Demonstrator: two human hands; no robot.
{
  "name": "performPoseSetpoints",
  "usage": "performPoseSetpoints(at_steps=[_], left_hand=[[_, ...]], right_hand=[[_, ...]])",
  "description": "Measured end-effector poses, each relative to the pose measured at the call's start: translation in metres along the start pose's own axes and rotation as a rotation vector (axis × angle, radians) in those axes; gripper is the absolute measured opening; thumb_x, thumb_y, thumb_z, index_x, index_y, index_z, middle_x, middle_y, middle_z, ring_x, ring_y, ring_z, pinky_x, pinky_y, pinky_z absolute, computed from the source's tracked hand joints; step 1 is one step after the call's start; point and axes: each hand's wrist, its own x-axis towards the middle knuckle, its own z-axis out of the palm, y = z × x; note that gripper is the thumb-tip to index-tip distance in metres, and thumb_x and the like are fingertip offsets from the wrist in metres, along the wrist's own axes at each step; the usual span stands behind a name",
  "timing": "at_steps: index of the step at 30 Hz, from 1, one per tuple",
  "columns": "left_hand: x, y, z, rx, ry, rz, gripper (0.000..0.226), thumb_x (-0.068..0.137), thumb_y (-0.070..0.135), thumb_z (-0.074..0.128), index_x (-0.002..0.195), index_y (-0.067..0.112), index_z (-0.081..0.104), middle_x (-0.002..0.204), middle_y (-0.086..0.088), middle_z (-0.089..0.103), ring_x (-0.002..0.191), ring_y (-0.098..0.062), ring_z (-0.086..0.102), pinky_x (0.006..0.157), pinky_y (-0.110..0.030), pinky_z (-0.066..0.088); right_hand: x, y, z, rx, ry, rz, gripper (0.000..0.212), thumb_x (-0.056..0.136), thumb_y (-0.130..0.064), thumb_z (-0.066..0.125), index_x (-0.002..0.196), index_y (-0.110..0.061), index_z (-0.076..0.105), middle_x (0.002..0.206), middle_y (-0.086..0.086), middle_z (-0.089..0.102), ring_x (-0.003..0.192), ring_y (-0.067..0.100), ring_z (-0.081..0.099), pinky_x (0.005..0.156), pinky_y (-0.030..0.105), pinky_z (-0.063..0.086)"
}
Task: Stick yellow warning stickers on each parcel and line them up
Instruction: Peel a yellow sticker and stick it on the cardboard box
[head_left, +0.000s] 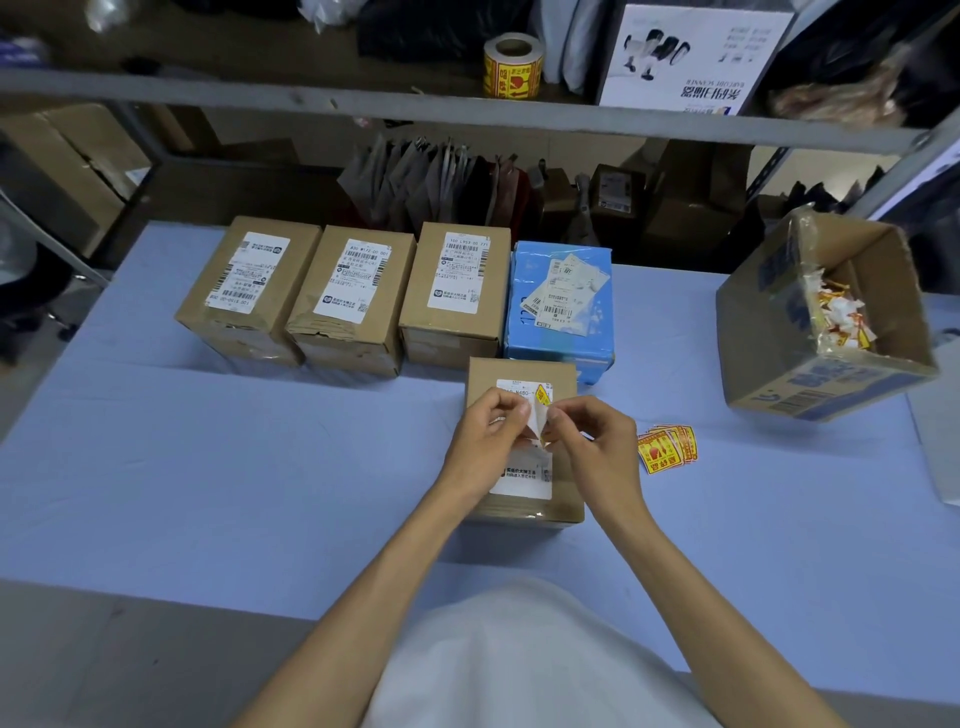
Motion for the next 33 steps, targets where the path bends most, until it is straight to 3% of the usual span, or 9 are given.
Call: performPoseSetpoints(at_steps=[4,7,12,15,20,23,29,33], left_hand=[[0.001,0.001,0.002,-0.008,-0.022,0.007,0.008,0.090,0.019,0.064,0.089,0.011,0.061,0.086,-0.002,0.064,0.079,-0.010,0.061,0.075,-0.032,0.054],[0.002,-0.002,0.000,-0.003,0.017,0.009,0.004,0.090,0.009,0.063,0.087,0.007,0.061,0.082,-0.005,0.064,0.073,-0.008,0.061,0.071,-0.025,0.052],[0.006,-0.008,-0.005,0.016,0.136,-0.051,0.008,0.097,0.013,0.052,0.092,0.007,0.053,0.090,-0.012,0.069,0.076,-0.018,0.066,0.074,-0.031,0.054],[0.005,-0.007,-0.003,0.007,0.105,-0.027,0.009,0.099,0.013,0.047,0.098,0.005,0.052,0.093,-0.012,0.068,0.081,-0.018,0.065,0.070,-0.026,0.053],[0.005,-0.004,0.003,-0.031,0.045,-0.029,0.014,0.093,0.020,0.060,0.099,0.008,0.056,0.094,-0.006,0.068,0.081,-0.011,0.063,0.071,-0.023,0.051],[0.009,-0.006,0.002,-0.077,0.046,-0.073,0.011,0.092,0.018,0.061,0.100,0.011,0.059,0.101,-0.014,0.068,0.089,-0.020,0.062,0.078,-0.033,0.050],[0.008,-0.008,0.001,-0.189,0.036,-0.125,0.007,0.090,0.020,0.063,0.094,0.016,0.067,0.095,-0.008,0.069,0.090,-0.024,0.060,0.086,-0.044,0.050],[0.009,-0.008,0.001,-0.245,0.040,-0.153,0.012,0.092,0.018,0.059,0.098,0.013,0.067,0.096,-0.009,0.068,0.087,-0.022,0.061,0.077,-0.033,0.053]], right_hand=[[0.001,-0.001,0.002,0.059,-0.030,0.029,0.010,0.088,-0.008,0.063,0.083,-0.003,0.069,0.075,0.012,0.069,0.070,0.026,0.067,0.067,0.033,0.056],[0.004,-0.003,0.002,0.108,-0.032,0.062,0.010,0.088,-0.004,0.061,0.083,0.001,0.067,0.076,0.019,0.068,0.066,0.021,0.066,0.066,0.029,0.056],[0.006,-0.003,-0.001,0.138,0.014,0.079,0.011,0.090,-0.001,0.058,0.084,0.004,0.065,0.074,0.019,0.065,0.067,0.019,0.063,0.062,0.023,0.056],[0.005,-0.003,0.001,0.139,0.007,0.079,0.011,0.089,0.000,0.058,0.083,0.003,0.066,0.073,0.019,0.064,0.066,0.017,0.063,0.062,0.023,0.056],[0.004,-0.004,0.005,0.151,-0.002,0.077,0.010,0.088,0.003,0.057,0.082,0.004,0.065,0.070,0.014,0.063,0.063,0.014,0.062,0.063,0.023,0.056],[0.004,-0.004,0.005,0.147,-0.010,0.064,0.010,0.088,0.002,0.058,0.084,0.005,0.066,0.074,0.019,0.065,0.065,0.015,0.063,0.063,0.024,0.057],[0.004,-0.002,0.006,0.137,0.021,0.072,0.009,0.087,0.001,0.059,0.084,0.003,0.067,0.076,0.021,0.066,0.066,0.016,0.063,0.064,0.027,0.057],[0.003,-0.001,0.007,0.147,0.029,0.081,0.009,0.087,0.001,0.058,0.084,0.004,0.066,0.073,0.018,0.065,0.065,0.015,0.062,0.062,0.025,0.055]])
